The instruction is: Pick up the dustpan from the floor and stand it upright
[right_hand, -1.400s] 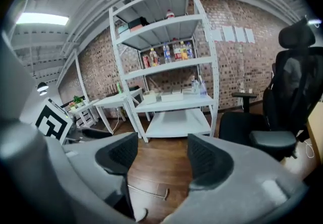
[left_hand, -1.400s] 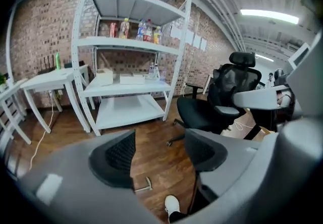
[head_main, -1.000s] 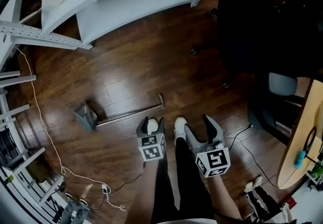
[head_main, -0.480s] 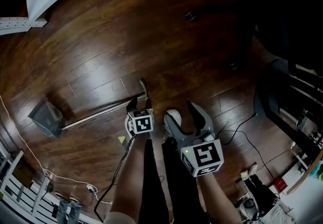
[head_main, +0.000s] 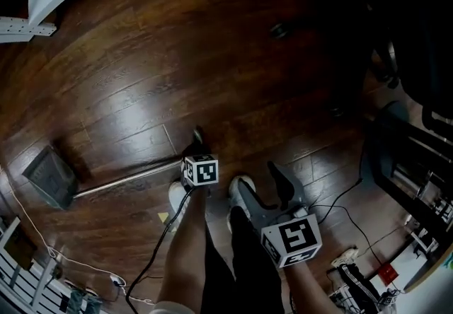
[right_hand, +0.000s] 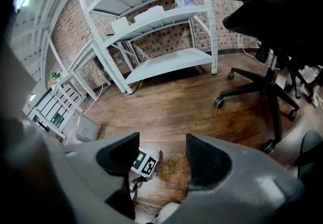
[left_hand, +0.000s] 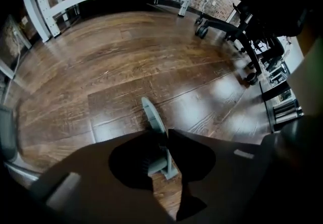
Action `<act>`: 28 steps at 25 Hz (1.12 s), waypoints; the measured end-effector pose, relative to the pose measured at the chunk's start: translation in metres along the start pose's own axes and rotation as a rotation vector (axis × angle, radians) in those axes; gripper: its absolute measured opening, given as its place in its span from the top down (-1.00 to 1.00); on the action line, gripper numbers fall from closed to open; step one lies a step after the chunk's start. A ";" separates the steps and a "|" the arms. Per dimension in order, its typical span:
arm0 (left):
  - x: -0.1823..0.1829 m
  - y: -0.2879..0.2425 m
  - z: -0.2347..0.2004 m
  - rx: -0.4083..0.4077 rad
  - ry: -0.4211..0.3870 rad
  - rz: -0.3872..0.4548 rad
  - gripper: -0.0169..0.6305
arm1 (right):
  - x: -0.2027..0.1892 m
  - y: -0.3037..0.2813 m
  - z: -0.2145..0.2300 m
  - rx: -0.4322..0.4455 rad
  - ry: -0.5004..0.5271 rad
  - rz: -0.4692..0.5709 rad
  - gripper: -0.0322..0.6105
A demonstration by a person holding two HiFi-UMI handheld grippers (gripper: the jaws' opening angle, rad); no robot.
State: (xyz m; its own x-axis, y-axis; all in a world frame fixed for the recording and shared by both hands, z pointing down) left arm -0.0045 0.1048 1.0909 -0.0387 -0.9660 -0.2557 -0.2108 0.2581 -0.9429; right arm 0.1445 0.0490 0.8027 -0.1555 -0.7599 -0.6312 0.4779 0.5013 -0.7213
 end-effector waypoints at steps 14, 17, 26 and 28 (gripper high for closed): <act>0.126 0.309 0.016 -0.151 0.282 0.329 0.69 | 0.190 0.115 -0.094 0.012 -0.013 0.137 0.04; 0.159 0.385 0.028 -0.212 0.305 0.401 0.68 | 0.244 0.155 -0.125 0.052 0.028 0.213 0.04; 0.180 0.558 0.035 -0.391 0.408 0.544 0.67 | 0.331 0.256 -0.183 0.060 0.088 0.332 0.04; 0.177 0.580 0.021 -0.397 0.429 0.582 0.66 | 0.342 0.268 -0.192 0.063 0.118 0.344 0.04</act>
State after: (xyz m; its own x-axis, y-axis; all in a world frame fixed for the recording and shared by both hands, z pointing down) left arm -0.1128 0.0839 0.4946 -0.6006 -0.6233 -0.5007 -0.3682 0.7715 -0.5188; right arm 0.0532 0.0029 0.3388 -0.0735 -0.4965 -0.8649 0.5713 0.6899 -0.4446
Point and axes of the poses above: the fingertips, and each gripper's own axes: y backward along the fingers, z to its right, x out of its top, the point moved 9 cm from there along y, backward along the fingers, and after that the axes turned 8 degrees about z, right-handed, at the moved point
